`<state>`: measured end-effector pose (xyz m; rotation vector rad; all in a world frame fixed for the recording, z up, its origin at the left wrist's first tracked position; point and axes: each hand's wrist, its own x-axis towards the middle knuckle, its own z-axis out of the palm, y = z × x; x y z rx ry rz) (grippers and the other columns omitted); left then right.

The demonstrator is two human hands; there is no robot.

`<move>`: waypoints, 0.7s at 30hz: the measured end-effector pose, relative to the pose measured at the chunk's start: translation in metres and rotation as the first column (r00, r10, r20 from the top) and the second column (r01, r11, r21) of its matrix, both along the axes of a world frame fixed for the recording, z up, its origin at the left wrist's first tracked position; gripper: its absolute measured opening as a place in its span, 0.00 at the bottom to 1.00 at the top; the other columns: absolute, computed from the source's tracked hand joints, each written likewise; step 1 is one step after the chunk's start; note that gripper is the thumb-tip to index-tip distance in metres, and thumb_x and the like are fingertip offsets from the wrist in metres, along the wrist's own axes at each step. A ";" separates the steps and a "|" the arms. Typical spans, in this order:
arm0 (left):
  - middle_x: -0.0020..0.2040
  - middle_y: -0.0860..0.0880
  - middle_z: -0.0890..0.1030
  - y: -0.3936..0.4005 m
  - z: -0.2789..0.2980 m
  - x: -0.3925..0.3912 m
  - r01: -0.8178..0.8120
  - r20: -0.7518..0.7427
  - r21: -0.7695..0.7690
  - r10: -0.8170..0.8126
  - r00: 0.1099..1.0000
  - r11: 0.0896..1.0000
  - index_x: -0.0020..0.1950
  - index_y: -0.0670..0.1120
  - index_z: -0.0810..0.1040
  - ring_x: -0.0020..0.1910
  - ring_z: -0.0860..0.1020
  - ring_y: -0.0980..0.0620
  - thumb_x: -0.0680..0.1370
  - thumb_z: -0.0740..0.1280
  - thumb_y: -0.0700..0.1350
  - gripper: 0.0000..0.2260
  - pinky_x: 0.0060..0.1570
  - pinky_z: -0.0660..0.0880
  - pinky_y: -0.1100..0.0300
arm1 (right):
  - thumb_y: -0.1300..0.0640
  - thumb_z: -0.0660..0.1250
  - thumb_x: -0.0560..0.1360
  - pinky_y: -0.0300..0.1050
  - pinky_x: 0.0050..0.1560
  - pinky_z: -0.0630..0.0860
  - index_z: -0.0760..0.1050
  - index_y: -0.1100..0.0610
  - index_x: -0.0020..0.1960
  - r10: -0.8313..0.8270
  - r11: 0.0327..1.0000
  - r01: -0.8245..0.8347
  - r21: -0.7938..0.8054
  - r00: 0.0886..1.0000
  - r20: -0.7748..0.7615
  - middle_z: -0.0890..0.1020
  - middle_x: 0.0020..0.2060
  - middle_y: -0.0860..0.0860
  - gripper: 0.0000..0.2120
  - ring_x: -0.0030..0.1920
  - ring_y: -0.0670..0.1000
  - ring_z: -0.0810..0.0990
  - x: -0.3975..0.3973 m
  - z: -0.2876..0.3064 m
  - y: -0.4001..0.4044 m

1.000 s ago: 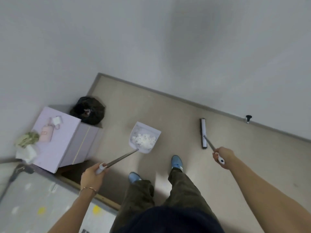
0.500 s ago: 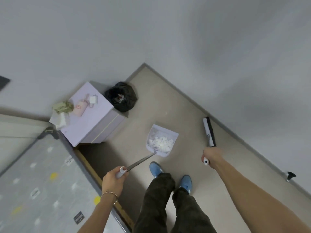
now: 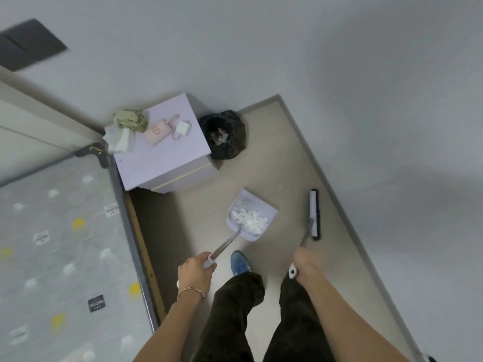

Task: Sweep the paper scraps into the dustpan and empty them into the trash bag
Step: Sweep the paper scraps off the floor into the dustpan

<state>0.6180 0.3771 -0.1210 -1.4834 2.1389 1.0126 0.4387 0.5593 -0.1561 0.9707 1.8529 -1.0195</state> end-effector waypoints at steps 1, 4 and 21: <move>0.42 0.48 0.83 0.003 -0.002 -0.003 -0.014 0.004 0.002 0.014 1.000 1.000 0.49 0.50 0.82 0.41 0.80 0.49 0.76 0.68 0.45 0.05 0.51 0.80 0.53 | 0.64 0.59 0.78 0.37 0.26 0.75 0.69 0.55 0.41 0.054 0.999 -0.054 0.005 0.999 -0.009 0.77 0.42 0.60 0.08 0.29 0.51 0.73 0.000 -0.011 -0.005; 0.44 0.48 0.83 0.014 -0.009 -0.015 -0.094 0.020 0.000 0.094 0.995 0.996 0.50 0.50 0.82 0.42 0.79 0.48 0.76 0.68 0.46 0.05 0.53 0.79 0.52 | 0.59 0.60 0.79 0.38 0.38 0.78 0.77 0.57 0.58 0.201 0.979 -0.202 -0.009 0.979 -0.018 0.81 0.54 0.60 0.10 0.39 0.51 0.78 -0.010 -0.016 -0.016; 0.40 0.45 0.82 0.105 -0.021 -0.060 -0.074 0.124 -0.059 0.081 0.989 0.996 0.47 0.47 0.80 0.40 0.79 0.44 0.78 0.65 0.46 0.05 0.49 0.79 0.49 | 0.65 0.59 0.77 0.46 0.38 0.78 0.75 0.62 0.41 0.726 0.684 -0.707 0.179 0.683 -0.081 0.79 0.38 0.59 0.09 0.39 0.57 0.81 -0.131 0.040 0.094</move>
